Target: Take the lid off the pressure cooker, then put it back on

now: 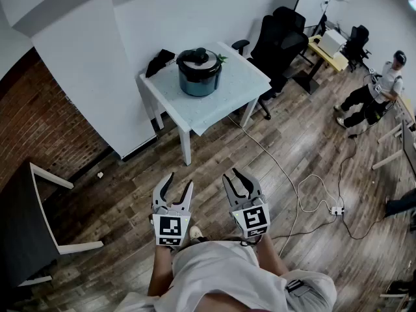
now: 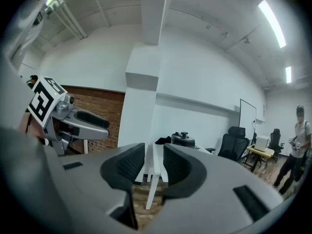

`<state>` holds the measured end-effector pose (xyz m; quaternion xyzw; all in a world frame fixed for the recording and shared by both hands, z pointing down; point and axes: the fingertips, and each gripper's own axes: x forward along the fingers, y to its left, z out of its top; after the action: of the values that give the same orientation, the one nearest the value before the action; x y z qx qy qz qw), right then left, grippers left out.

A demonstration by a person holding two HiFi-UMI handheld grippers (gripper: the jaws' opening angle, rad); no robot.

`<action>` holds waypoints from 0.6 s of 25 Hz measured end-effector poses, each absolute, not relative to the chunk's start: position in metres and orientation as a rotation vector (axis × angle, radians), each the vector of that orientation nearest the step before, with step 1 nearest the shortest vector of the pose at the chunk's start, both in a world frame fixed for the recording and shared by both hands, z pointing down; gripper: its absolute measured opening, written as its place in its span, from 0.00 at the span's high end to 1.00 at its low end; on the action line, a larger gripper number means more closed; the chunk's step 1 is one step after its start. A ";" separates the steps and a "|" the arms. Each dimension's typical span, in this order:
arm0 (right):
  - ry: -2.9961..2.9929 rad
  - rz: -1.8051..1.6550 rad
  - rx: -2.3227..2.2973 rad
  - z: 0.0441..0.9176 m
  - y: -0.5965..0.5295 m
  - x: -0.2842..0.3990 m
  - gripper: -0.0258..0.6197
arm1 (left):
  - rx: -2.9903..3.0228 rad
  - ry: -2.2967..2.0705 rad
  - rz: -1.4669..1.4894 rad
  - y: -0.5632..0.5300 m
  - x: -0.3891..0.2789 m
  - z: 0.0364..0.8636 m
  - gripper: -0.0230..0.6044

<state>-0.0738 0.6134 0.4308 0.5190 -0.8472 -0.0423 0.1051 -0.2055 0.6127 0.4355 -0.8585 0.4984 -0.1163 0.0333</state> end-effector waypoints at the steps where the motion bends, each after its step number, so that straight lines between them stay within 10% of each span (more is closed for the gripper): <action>1: -2.496 -0.118 1.531 0.432 0.614 -0.077 0.77 | -2.646 1.529 -0.345 0.613 -0.207 0.434 0.62; 15: -2.499 -0.139 1.524 0.436 0.579 -0.109 0.77 | -2.668 1.502 -0.311 0.578 -0.222 0.439 0.63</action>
<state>-0.1091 0.5795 0.4363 0.5172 -0.8481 -0.0473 0.1052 -0.2216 0.5783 0.4390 -0.8665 0.4878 -0.1010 0.0318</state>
